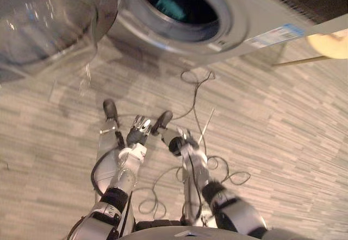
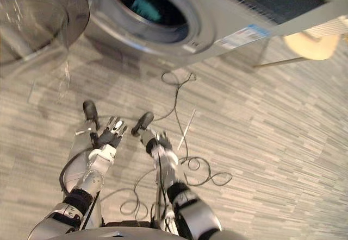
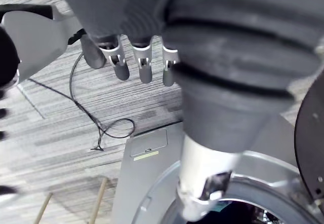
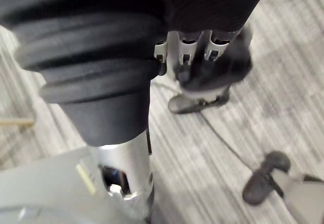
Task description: Pick up the laundry basket with both hands and put the clothes into the washing machine.
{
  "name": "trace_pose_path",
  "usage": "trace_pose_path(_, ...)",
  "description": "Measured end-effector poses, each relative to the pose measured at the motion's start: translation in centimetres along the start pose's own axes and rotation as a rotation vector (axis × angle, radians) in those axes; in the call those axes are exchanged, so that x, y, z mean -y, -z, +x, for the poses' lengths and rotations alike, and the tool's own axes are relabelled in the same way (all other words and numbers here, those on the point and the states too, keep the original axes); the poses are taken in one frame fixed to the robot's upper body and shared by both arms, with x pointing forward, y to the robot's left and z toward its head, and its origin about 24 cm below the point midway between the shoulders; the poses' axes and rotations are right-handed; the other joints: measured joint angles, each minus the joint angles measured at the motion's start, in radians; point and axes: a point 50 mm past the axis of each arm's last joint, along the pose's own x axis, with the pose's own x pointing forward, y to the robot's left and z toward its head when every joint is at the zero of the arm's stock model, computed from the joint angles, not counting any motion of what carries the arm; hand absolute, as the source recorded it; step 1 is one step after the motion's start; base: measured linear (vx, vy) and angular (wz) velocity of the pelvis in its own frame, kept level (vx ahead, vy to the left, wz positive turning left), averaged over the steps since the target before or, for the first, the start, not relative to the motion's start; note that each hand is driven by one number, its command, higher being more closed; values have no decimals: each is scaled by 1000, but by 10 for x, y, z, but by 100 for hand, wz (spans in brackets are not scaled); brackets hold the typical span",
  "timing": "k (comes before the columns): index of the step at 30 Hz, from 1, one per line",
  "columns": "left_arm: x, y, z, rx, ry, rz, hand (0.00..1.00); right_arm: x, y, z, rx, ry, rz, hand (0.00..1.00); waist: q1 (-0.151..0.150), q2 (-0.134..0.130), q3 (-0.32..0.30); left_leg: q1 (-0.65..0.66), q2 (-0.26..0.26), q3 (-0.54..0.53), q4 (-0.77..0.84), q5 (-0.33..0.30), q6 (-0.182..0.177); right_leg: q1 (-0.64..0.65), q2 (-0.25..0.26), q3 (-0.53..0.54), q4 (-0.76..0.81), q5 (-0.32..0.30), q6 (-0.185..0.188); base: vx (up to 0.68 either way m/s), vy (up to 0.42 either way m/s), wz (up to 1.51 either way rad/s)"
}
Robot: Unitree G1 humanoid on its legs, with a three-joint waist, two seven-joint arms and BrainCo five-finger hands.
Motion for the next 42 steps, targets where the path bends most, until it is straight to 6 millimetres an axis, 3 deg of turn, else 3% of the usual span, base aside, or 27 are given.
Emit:
trace_pose_path(3, -24, -2, -6, 5, -81, 55, 0, 28, -1, -7, 4, 58, -36, 0, -3, 2, -61, 162, -10, 43, -80, 12, -19, 110, 12, 33, -41, 9, -9, 55, -72, -14)
trace_pose_path(5, -47, -9, -17, 35, -154, 94, 0, 67, 5, -21, 7, 184, -31, 0, -4, 8, -140, 284, -19, 67, -209, 27, -38, 199, 39, 34, -127, 17, 15, 73, -120, -9)
trace_pose_path(6, -53, -11, -20, 44, -172, 99, 0, 79, 6, -27, 7, 222, -20, 0, -6, 13, -156, 315, -18, 74, -243, 32, -42, 213, 41, 41, -96, 25, -6, 135, -113, 9)
trace_pose_path(7, -62, -15, -24, 60, -199, 105, 0, 92, 7, -34, 16, 265, -20, 0, -18, 12, -167, 361, -25, 87, -262, 51, -49, 237, 35, 92, -54, -8, -25, 125, -101, 28)
trace_pose_path(9, -78, -23, -36, 98, -259, 97, 0, 122, 12, -49, -12, 379, -9, 0, -27, 15, -212, 446, -50, 92, -334, 58, -56, 304, 40, 93, -88, -44, -27, 95, -113, 27)
trace_pose_path(11, -86, -30, -46, 143, -290, 87, 0, 139, 12, -59, 0, 447, 27, 0, -46, 22, -235, 500, -68, 94, -402, 58, -57, 350, 51, 83, -140, -34, -14, 91, -74, 11)
trace_pose_path(16, -90, -58, -67, 300, -315, 110, 0, 174, 9, -84, 46, 613, 133, 0, -48, 42, -256, 620, -71, 96, -473, 43, -76, 493, 90, 75, -257, 5, 5, 83, 16, 4)
trace_pose_path(18, -87, -72, -71, 366, -321, 148, 0, 184, 9, -92, 58, 656, 155, 0, -44, 65, -278, 647, -75, 106, -487, 42, -79, 528, 94, 76, -288, 13, 16, 83, 96, 15)
trace_pose_path(20, -89, -80, -77, 415, -364, 174, 0, 199, 5, -105, 75, 712, 167, 0, -27, 138, -329, 691, -88, 117, -535, 45, -83, 574, 97, 77, -347, 21, 29, 105, 117, 8)
trace_pose_path(21, -95, -81, -83, 432, -414, 170, 0, 212, 2, -116, 79, 750, 151, 0, -20, 189, -396, 699, -98, 118, -535, 45, -82, 602, 98, 77, -393, 30, 42, 120, 120, 3)
trace_pose_path(22, -99, -82, -87, 441, -437, 182, 0, 216, 1, -121, 76, 763, 139, 0, -18, 219, -418, 708, -104, 119, -534, 44, -80, 616, 97, 78, -414, 33, 47, 197, 168, -1)
trace_pose_path(23, -107, -91, -97, 467, -498, 254, 0, 223, -1, -128, 64, 785, 104, 0, -14, 276, -459, 732, -117, 120, -534, 42, -77, 657, 97, 83, -457, 44, 63, 175, 122, -4)
trace_pose_path(25, -110, -110, -102, 507, -535, 360, 0, 229, -3, -133, 52, 800, 86, 0, -15, 308, -484, 755, -133, 119, -533, 38, -68, 693, 90, 91, -479, 72, 70, 142, 92, 6)
trace_pose_path(27, -107, -133, -104, 546, -536, 500, 0, 230, 1, -134, 28, 804, 73, 0, -12, 299, -489, 771, -139, 115, -531, 34, -61, 709, 88, 90, -495, 90, 70, 144, 47, 7)
trace_pose_path(29, -105, -153, -101, 530, -563, 697, 0, 227, 4, -130, -1, 786, 73, 0, -12, 273, -490, 759, -136, 112, -532, 41, -51, 705, 99, 92, -514, 96, 64, 148, 5, -6)
trace_pose_path(32, -103, -164, -95, 493, -611, 851, 0, 224, 8, -127, -28, 764, 59, 0, -16, 232, -497, 758, -134, 109, -530, 59, -38, 713, 110, 97, -540, 113, 62, 146, -16, -13)
trace_pose_path(37, -117, -175, -87, 429, -705, 844, 0, 219, 9, -120, -38, 744, 72, 0, -32, 192, -486, 758, -145, 121, -528, 53, -32, 720, 111, 122, -569, 126, 61, 145, 2, -11)
trace_pose_path(42, -131, -188, -84, 395, -776, 780, 0, 203, 4, -101, -43, 656, 66, 0, -25, 184, -430, 755, -146, 124, -529, 43, -34, 715, 114, 131, -584, 133, 57, 26, 14, -5)
